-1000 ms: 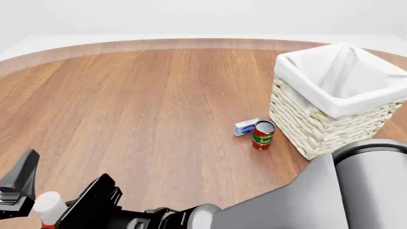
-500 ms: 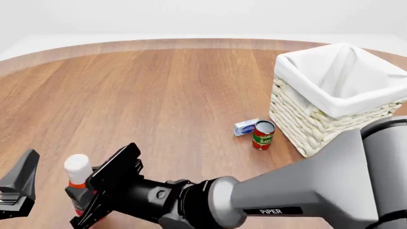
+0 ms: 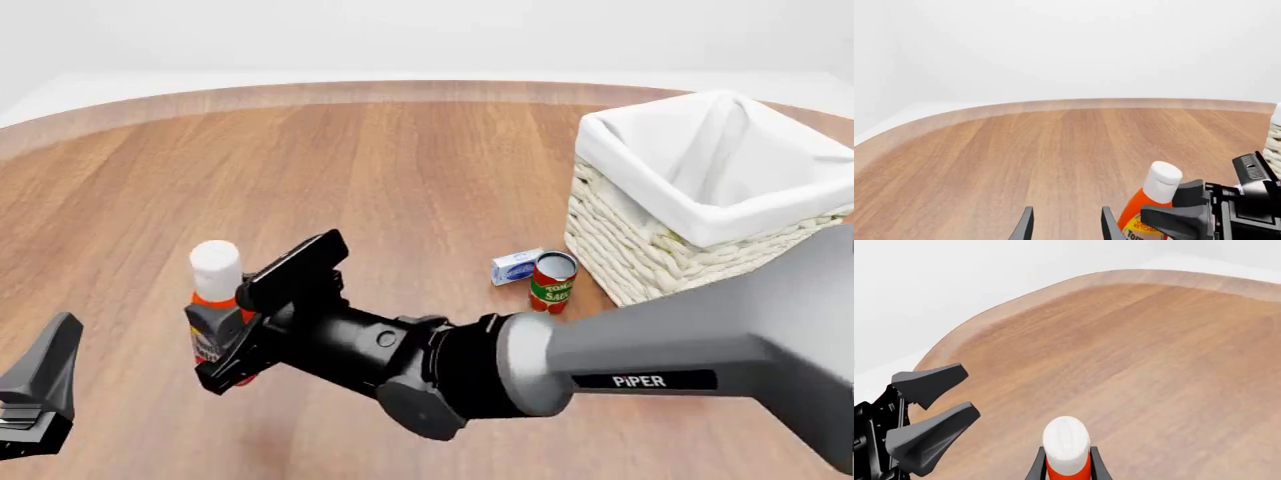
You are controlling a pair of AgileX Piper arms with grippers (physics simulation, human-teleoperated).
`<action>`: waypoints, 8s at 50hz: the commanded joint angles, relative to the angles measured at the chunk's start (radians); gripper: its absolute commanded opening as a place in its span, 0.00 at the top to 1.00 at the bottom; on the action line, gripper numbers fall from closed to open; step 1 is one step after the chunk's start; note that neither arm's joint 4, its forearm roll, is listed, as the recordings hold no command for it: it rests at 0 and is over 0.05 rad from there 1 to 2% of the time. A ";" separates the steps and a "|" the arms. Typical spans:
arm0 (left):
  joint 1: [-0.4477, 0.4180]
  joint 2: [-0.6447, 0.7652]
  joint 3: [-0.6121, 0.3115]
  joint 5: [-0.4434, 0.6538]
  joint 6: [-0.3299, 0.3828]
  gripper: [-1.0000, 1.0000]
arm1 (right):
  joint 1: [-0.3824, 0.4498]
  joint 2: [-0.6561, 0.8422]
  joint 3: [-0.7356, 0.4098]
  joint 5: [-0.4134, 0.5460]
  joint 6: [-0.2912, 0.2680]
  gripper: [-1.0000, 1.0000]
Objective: Pick up the ketchup, and put it in the basket.
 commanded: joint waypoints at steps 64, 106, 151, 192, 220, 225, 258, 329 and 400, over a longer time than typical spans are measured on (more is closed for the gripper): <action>0.000 0.000 0.000 0.000 0.000 0.00 | -0.564 -0.505 0.364 -0.243 -0.113 1.00; 0.000 0.000 0.000 0.000 0.000 0.00 | -0.878 -0.610 0.454 -0.305 -0.220 1.00; 0.000 0.000 0.000 0.000 0.000 0.00 | -1.058 -0.545 0.401 -0.230 -0.194 1.00; 0.000 0.000 0.000 0.000 0.000 0.00 | -1.152 -0.429 0.324 -0.114 -0.269 1.00; 0.000 0.000 0.000 0.000 0.000 0.00 | -1.149 -0.374 0.291 -0.087 -0.278 1.00; 0.000 0.000 0.000 0.000 0.000 0.00 | -1.154 -0.367 0.285 -0.081 -0.281 1.00; 0.000 0.000 0.000 0.000 0.000 0.00 | -1.164 -0.332 0.269 -0.056 -0.288 1.00; 0.000 0.000 0.000 0.000 0.000 0.00 | -1.183 -0.372 0.298 -0.052 -0.262 0.00; 0.000 0.000 0.000 0.000 0.000 0.00 | -1.130 -0.380 0.273 0.007 -0.115 0.00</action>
